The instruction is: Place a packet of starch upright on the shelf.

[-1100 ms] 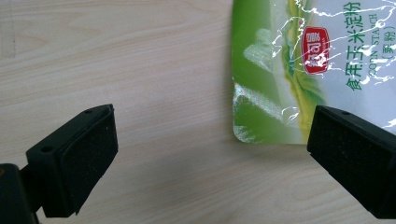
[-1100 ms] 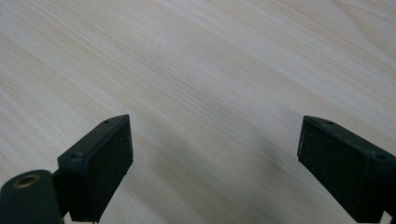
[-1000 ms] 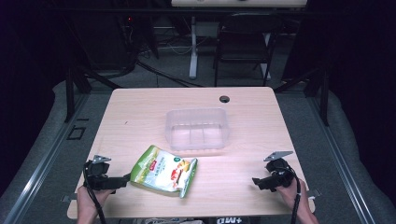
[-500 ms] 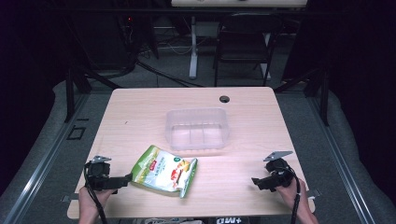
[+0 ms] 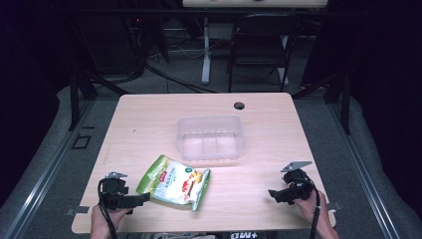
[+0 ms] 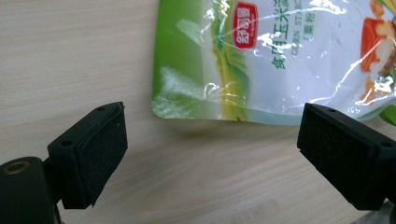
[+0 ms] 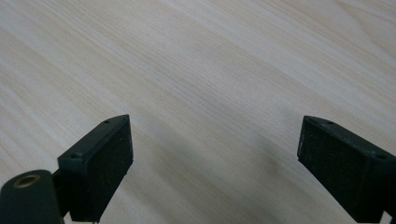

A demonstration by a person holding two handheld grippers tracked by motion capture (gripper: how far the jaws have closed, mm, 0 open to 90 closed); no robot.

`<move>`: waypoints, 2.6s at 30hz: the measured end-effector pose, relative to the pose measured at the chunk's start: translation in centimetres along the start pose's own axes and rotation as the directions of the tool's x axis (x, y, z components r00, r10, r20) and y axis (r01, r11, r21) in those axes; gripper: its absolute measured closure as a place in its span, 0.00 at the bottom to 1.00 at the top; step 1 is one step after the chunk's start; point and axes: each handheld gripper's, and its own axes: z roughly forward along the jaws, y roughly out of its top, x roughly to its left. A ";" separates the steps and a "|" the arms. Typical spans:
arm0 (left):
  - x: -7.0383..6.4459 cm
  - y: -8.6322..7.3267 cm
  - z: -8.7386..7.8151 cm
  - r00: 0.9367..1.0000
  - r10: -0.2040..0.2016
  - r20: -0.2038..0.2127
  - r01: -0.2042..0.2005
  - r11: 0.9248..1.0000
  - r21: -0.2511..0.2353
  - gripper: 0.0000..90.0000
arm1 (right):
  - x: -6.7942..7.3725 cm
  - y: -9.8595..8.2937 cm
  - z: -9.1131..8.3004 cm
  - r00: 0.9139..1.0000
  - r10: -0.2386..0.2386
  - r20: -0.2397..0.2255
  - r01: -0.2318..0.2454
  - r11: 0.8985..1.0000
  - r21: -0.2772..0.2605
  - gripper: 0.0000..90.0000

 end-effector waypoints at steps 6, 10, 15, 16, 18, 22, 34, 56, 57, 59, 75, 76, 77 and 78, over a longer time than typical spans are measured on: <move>-0.8 -0.4 0.4 0.998 -0.009 0.064 0.007 0.999 0.034 0.13 | 0.0 0.0 0.0 1.000 -0.001 0.011 0.001 1.000 -0.002 0.11; -1.7 -0.5 0.9 0.996 0.011 0.092 -0.017 0.998 0.054 0.14 | 0.0 0.0 0.0 1.000 -0.001 0.009 0.001 1.000 -0.004 0.11; -1.5 -0.2 1.8 0.991 -0.009 0.135 -0.001 0.997 0.075 0.15 | 0.0 0.0 0.0 1.000 -0.001 0.007 0.001 1.000 -0.005 0.11; -1.5 -0.2 1.8 0.987 -0.030 0.158 0.018 0.997 0.075 0.16 | 0.0 0.0 0.0 1.000 -0.002 0.013 0.002 1.000 -0.006 0.11; -1.5 -0.2 1.8 0.987 -0.021 0.159 0.010 0.997 0.072 0.16 | 0.0 0.0 0.0 1.000 -0.002 0.014 0.002 1.000 -0.006 0.11; -1.6 -0.4 1.9 0.982 -0.032 0.188 0.019 0.997 0.071 0.17 | 0.1 0.0 0.0 1.000 -0.006 0.006 0.006 1.000 -0.001 0.11; -1.5 0.0 2.3 0.985 -0.036 0.171 0.024 0.997 0.069 0.17 | 0.1 0.1 -0.1 1.000 -0.014 0.008 0.014 1.000 -0.008 0.11; 0.6 2.0 4.3 0.987 -0.158 0.024 0.159 0.985 -0.063 0.46 | 0.1 0.0 0.1 1.000 -0.009 0.012 0.009 1.000 -0.002 0.11; 0.6 2.1 4.4 0.989 -0.141 0.037 0.143 0.988 -0.057 0.52 | 0.1 0.0 0.1 1.000 -0.011 0.009 0.011 1.000 0.000 0.11; 0.5 2.1 4.5 0.988 -0.146 0.049 0.149 0.987 -0.059 0.59 | 0.1 0.0 0.1 1.000 -0.011 0.009 0.011 1.000 0.000 0.11; 0.3 2.5 4.1 0.990 -0.042 0.135 0.050 0.997 -0.055 1.00 | 0.1 0.0 0.1 1.000 -0.005 -0.004 0.005 1.000 -0.006 0.11; 0.4 2.5 4.0 0.990 -0.033 0.134 0.041 0.998 -0.051 1.00 | 0.0 0.0 0.0 1.000 -0.008 0.005 0.008 1.000 -0.003 0.11; 0.4 2.5 4.0 0.990 -0.033 0.134 0.041 0.998 -0.051 1.00 | 0.0 0.0 0.0 1.000 -0.008 0.005 0.008 1.000 -0.003 0.11; 0.6 2.5 3.7 0.992 -0.019 0.124 0.025 0.999 -0.047 1.00 | 0.0 0.0 0.0 1.000 -0.007 0.005 0.007 1.000 -0.005 0.11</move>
